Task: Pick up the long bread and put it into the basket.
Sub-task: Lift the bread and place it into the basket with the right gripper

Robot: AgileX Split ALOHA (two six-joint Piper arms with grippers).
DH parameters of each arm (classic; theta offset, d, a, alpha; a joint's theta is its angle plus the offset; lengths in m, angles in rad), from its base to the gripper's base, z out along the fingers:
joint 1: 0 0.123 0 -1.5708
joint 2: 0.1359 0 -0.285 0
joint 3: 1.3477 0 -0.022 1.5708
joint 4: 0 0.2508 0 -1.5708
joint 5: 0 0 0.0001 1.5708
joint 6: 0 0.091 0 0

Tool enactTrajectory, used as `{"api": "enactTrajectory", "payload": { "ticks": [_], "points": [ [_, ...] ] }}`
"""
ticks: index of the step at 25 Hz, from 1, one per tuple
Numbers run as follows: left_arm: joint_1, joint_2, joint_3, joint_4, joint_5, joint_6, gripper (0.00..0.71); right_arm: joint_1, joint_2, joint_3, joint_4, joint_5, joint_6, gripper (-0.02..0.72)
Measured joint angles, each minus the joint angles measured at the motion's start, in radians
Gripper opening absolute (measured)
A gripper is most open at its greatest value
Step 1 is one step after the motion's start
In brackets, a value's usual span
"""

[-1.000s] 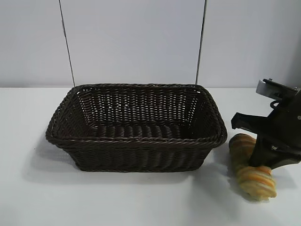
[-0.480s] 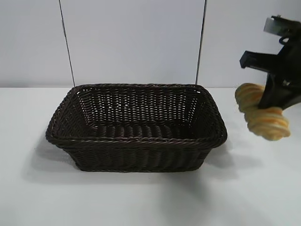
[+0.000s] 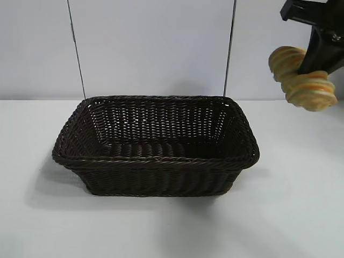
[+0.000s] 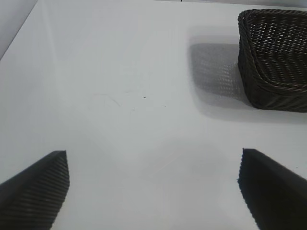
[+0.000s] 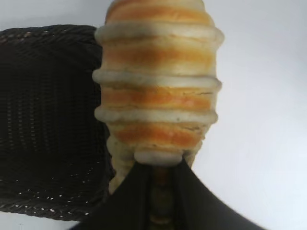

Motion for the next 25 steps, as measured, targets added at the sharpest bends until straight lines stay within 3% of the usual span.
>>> {"api": "enactTrajectory", "payload": {
  "ticks": [3, 7, 10, 14, 16, 19, 25],
  "points": [
    [0.000, 0.000, 0.000, 0.000, 0.000, 0.000, 0.689, 0.061, 0.055, -0.053, 0.000, -0.016, -0.087, 0.087],
    [0.000, 0.000, 0.000, 0.000, 0.000, 0.000, 0.689, 0.116, 0.121, -0.113, -0.001, -0.040, -0.259, 0.087],
    [0.000, 0.000, 0.000, 0.000, 0.000, 0.000, 0.689, 0.144, 0.147, -0.125, -0.009, -0.115, -0.465, 0.086],
    [0.000, 0.000, 0.000, 0.000, 0.000, 0.000, 0.689, 0.179, 0.169, -0.130, -0.012, -0.202, -0.829, 0.085],
    [0.000, 0.000, 0.000, 0.000, 0.000, 0.000, 0.689, 0.191, 0.192, -0.131, 0.008, -0.227, -0.970, 0.086],
    [0.000, 0.000, 0.000, 0.000, 0.000, 0.000, 0.689, 0.202, 0.242, -0.131, 0.054, -0.231, -1.048, 0.086],
    [0.000, 0.000, 0.000, 0.000, 0.000, 0.000, 0.689, 0.205, 0.351, -0.131, 0.068, -0.267, -1.053, 0.073]
  ]
}}
